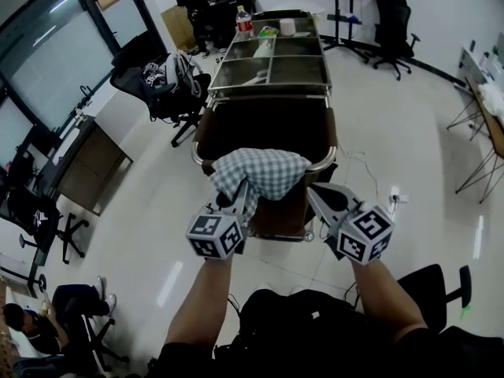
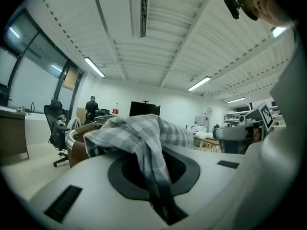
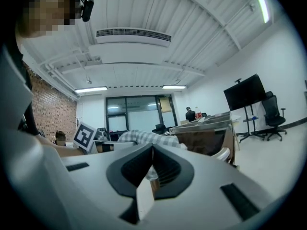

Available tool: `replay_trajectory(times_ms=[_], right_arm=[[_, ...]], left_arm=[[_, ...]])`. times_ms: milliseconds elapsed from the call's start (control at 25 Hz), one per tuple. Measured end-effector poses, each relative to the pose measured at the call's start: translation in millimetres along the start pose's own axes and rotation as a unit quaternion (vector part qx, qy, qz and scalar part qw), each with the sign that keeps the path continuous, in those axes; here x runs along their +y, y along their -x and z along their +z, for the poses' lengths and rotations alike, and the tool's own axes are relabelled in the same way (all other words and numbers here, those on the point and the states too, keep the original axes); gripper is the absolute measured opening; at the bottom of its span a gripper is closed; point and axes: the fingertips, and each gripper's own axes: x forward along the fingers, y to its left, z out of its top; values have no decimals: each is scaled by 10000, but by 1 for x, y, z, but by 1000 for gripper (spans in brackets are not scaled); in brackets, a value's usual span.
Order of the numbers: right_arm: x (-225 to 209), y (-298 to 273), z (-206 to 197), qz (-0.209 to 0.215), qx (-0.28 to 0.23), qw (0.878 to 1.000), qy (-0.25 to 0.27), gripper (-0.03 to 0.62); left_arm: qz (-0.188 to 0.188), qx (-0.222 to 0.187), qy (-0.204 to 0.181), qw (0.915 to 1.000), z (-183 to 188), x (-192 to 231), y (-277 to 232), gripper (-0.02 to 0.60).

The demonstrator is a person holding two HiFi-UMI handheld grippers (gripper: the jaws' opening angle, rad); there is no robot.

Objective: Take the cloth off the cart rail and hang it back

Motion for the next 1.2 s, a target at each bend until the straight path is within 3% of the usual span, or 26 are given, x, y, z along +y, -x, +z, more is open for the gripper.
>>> replay_trajectory(times_ms=[200, 400, 600, 920, 1200], right_arm=[[-3, 1, -2, -95, 45, 9999, 52, 20], [-11, -1, -2, -209, 78, 9997, 15, 20], [-13, -12, -5, -252, 108, 9996, -28, 20], [-1, -35, -11, -185, 241, 9995, -63, 20], [8, -43, -21, -85, 336, 9993, -110, 20]], left_arm=[[101, 196, -154, 9996, 0, 22, -20, 26], [85, 365, -53, 9993, -7, 40, -25, 26], [-45, 267, -539, 9982, -9, 39, -27, 43], [-124, 373, -599, 9974, -20, 49, -18, 157], [-32, 563, -603, 9966, -36, 56, 0, 191]])
